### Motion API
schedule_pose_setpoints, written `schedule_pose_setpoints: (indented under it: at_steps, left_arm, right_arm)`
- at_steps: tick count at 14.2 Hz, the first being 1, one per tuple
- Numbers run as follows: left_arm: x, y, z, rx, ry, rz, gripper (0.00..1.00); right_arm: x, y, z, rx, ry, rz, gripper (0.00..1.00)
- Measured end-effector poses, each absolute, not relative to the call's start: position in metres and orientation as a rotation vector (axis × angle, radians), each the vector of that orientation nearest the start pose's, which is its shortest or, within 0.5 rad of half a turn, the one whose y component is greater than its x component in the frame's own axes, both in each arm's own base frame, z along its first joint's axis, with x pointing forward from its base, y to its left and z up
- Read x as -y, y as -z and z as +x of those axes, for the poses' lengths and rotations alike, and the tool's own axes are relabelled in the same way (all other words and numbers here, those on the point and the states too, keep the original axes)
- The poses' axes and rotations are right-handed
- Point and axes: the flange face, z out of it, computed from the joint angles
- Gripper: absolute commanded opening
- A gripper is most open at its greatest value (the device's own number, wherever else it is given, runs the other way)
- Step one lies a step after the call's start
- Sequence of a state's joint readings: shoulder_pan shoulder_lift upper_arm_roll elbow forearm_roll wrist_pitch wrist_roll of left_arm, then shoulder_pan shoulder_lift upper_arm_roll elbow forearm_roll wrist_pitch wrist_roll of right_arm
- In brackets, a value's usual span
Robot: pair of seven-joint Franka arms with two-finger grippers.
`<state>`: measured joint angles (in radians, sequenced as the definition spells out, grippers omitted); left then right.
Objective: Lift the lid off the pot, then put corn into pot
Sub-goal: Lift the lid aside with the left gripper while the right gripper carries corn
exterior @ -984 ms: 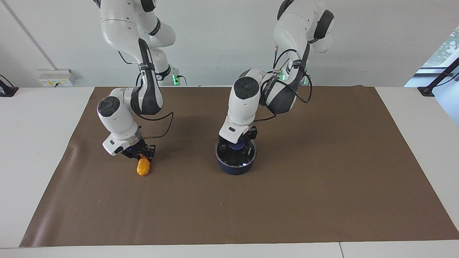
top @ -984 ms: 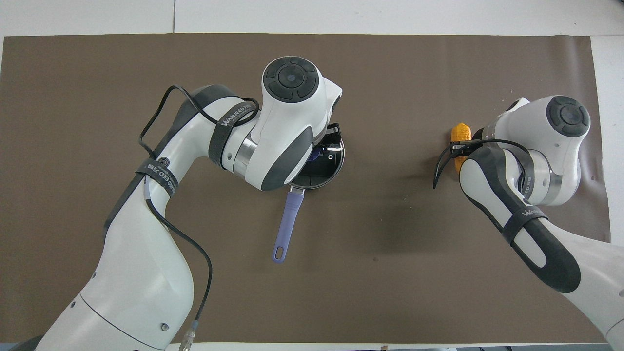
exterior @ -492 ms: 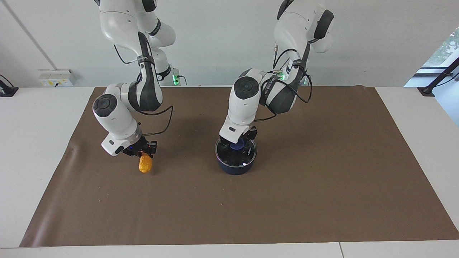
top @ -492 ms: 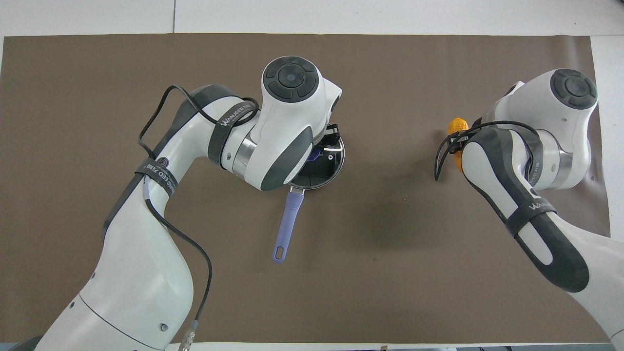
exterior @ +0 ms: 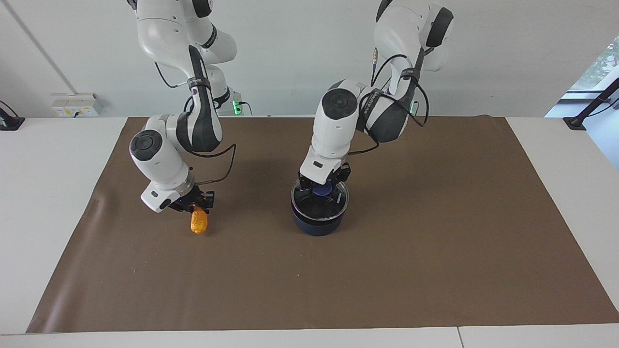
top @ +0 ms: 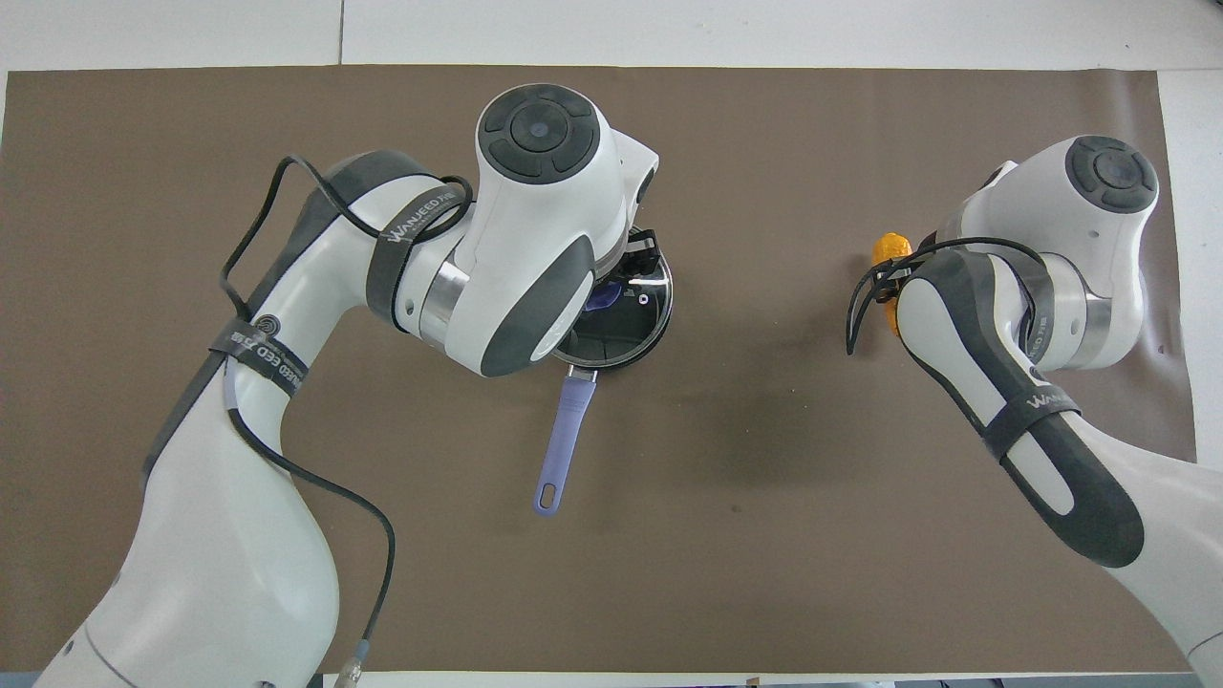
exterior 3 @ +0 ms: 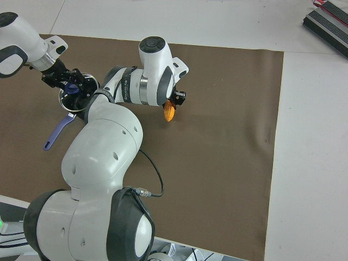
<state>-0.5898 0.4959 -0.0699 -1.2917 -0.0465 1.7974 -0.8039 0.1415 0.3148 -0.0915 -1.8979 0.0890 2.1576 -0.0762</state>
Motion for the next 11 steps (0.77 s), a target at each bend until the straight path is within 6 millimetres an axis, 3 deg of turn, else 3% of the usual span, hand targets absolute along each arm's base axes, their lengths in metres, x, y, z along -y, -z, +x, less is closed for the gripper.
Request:
schedule_pose_setpoints:
  at_steps: [2,4,6,8,11]
  left_arm:
    - [0.400,-0.500,0.566,0.310,-0.043,-3.199,0.00]
    - [0.346,-0.526,0.584,0.302,-0.045,-3.192,0.00]
    - [0.275,-0.540,0.607,0.240,-0.070,-3.185,0.00]
    - [0.199,-0.537,0.631,0.151,-0.106,-3.182,0.00]
    - [0.076,-0.507,0.648,-0.047,-0.156,-3.193,0.00]
  right_arm:
    - [-0.044,-0.342,0.618,0.131,-0.078,-3.089,0.00]
    - [-0.084,-0.373,0.626,0.097,-0.105,-3.086,0.00]
    - [-0.143,-0.415,0.634,0.033,-0.100,-3.089,0.00]
    - [-0.204,-0.439,0.635,-0.039,-0.069,-3.088,0.00]
    - [-0.313,-0.434,0.614,-0.135,-0.012,-3.076,0.00]
